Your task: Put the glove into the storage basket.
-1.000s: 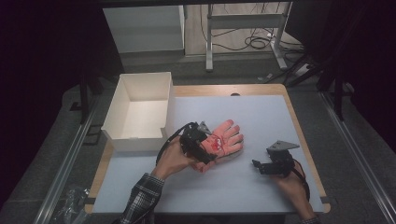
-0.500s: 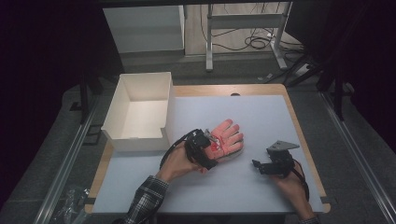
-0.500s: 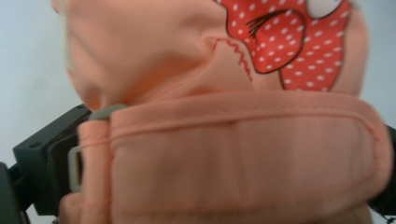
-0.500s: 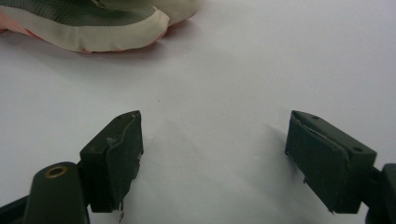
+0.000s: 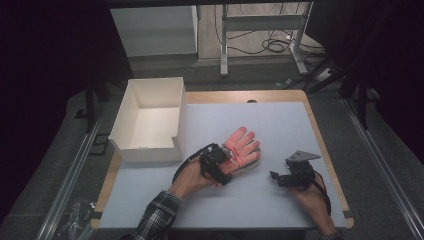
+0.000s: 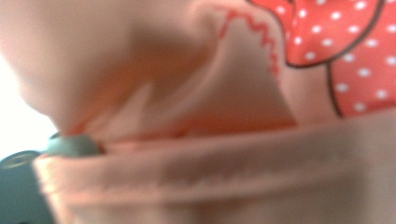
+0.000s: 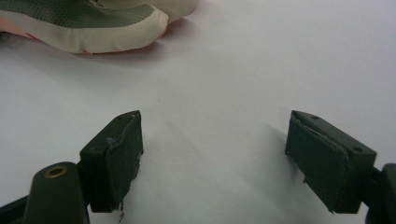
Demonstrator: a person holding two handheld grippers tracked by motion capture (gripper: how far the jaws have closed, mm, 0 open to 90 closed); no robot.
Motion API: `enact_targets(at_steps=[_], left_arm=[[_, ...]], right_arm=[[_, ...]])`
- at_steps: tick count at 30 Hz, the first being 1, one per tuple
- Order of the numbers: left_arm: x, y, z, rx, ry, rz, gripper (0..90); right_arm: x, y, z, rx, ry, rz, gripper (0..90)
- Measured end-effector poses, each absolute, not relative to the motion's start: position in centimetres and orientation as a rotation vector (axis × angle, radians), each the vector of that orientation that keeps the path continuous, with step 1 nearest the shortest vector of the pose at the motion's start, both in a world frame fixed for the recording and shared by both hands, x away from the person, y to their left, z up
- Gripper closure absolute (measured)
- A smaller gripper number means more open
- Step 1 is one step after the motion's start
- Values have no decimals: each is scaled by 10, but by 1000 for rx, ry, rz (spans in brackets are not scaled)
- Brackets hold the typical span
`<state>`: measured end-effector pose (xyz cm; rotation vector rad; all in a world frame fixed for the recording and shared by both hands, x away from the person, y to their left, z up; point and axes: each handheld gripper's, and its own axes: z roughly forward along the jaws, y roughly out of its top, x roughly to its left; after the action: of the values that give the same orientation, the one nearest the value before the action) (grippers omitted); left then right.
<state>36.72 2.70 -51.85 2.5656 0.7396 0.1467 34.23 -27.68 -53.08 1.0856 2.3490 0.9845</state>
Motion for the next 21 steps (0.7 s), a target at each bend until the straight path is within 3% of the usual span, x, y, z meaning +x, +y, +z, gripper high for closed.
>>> enact_targets(at_steps=[3,7,12,21], left_arm=[[366,29,-514,2559,734,139,311],[364,35,-515,2501,734,128,388],[369,44,-512,2447,749,63,413],[374,47,-487,2408,782,139,424]], right_arm=[[342,-277,-531,1086,2349,984,193],[342,-277,-531,1086,2349,985,192],[342,-277,-531,1086,2349,985,193],[342,-277,-531,1085,2350,984,192]])
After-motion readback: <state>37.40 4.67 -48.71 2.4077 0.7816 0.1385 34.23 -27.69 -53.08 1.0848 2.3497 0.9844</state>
